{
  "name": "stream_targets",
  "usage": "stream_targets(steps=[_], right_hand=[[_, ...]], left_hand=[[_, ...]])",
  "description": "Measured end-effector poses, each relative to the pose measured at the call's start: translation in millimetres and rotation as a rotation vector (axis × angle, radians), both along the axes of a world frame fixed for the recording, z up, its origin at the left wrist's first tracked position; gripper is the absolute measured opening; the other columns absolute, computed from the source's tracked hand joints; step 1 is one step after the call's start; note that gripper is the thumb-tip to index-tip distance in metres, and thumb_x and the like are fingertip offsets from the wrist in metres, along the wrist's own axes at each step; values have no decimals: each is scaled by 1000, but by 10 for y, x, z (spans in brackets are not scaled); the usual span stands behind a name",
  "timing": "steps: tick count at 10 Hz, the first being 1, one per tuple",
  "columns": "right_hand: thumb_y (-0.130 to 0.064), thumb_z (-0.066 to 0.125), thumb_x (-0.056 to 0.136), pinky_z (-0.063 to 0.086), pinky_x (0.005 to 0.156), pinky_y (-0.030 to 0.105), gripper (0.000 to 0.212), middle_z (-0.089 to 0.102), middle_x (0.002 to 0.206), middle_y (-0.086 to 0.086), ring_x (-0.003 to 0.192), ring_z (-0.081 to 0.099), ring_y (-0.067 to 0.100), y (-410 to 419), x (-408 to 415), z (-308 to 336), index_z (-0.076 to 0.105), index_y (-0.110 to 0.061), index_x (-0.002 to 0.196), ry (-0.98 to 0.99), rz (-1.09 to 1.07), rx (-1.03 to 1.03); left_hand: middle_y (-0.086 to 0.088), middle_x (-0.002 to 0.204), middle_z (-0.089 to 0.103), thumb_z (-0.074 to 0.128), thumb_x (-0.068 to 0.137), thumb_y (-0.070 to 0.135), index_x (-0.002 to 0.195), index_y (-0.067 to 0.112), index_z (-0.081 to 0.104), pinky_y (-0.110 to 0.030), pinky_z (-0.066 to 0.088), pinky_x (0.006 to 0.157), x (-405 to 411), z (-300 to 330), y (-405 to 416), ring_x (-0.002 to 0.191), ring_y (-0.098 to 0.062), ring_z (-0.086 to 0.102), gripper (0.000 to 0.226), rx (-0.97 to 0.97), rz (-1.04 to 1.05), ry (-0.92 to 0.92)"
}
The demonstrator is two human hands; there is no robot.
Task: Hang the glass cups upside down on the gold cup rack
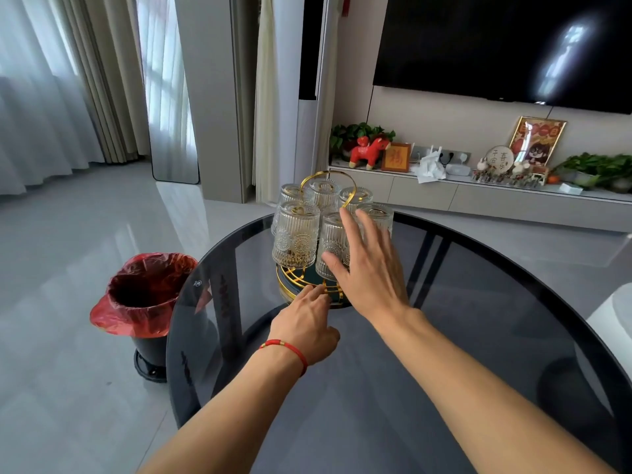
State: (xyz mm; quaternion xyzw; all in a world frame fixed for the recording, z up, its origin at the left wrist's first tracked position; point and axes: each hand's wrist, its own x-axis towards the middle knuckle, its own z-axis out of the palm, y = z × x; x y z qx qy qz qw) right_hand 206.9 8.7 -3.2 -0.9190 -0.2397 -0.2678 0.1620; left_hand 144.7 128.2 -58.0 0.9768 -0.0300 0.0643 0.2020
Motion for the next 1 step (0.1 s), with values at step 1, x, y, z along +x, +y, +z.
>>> stream_targets(steps=[1], right_hand=[[-46,56,101,43,115,48,74,33,168,17,148,41,34,-187,-157,-27,29,-14,163,1,61,56]], left_hand=[[-1,131,58,62,82,25,118,12,64,-43,55,94,-20,28,-51,126,-23,51,39,-39,63,-36]])
